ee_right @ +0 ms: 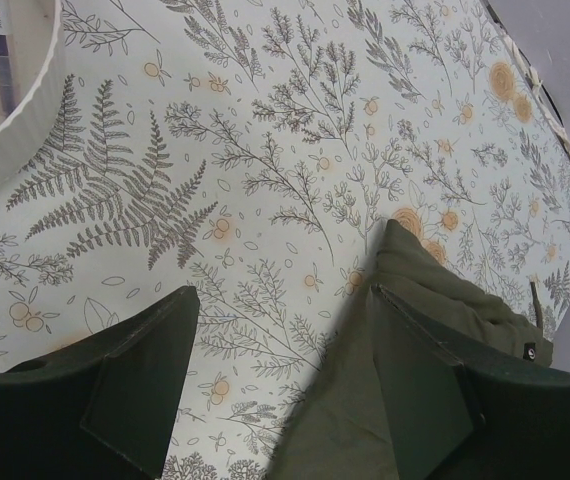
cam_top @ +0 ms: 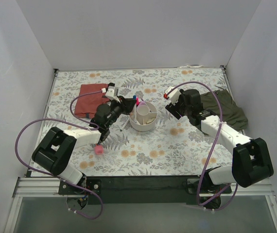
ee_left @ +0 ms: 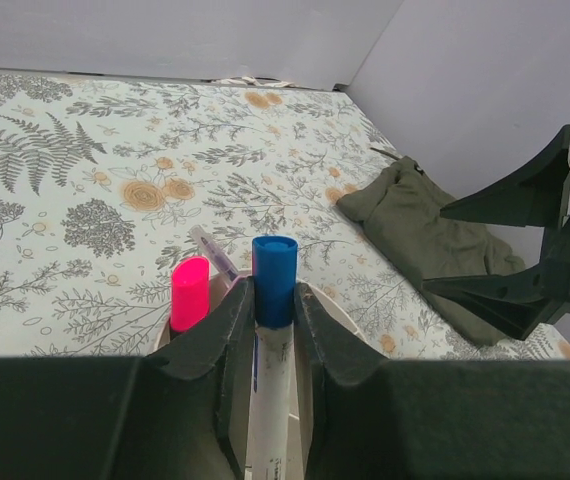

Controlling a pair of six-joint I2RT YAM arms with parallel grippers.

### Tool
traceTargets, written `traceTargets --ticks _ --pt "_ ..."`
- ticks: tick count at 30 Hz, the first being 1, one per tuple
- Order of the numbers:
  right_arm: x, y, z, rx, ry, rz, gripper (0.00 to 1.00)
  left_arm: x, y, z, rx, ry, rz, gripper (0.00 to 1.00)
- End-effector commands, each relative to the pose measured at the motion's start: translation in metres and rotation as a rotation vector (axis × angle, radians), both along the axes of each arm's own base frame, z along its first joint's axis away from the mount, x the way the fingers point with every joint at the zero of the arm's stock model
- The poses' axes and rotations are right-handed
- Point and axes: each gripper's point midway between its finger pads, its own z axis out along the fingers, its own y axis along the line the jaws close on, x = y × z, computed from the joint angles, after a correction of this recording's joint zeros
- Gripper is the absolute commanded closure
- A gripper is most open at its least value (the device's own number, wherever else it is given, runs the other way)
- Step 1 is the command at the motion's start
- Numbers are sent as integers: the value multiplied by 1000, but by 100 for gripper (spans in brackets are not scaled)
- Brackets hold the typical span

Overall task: Sort the stationery into containers
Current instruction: Place the pen in the storage box, then pick up the pen from the center of the board.

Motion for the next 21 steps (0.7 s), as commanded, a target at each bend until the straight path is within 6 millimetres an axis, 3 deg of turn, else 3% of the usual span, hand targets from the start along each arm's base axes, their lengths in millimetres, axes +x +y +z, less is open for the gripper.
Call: traceTargets --ticks 1,8,9,11,14,17,18,19,21 --pt "6 2 12 13 -43 6 23 -3 -5 8 2 -33 -28 72" --pt "7 3 15 19 -49 7 23 -7 1 16 26 -30 -14 60" --pt "8 3 16 20 -52 7 23 -8 3 28 25 -57 -10 59" --pt "11 3 19 19 -59 3 23 -7 7 33 66 -56 7 58" --pt "15 5 26 25 -71 4 23 2 29 61 161 -98 113 54" --pt "17 8 30 30 -78 14 23 11 62 82 293 -132 250 32" --pt "18 8 31 30 -81 16 23 13 72 83 326 -121 281 24" --pt "18 8 31 32 -80 15 23 10 82 70 427 -89 283 22" --pt "19 10 37 37 -93 18 23 8 90 65 519 -78 255 20"
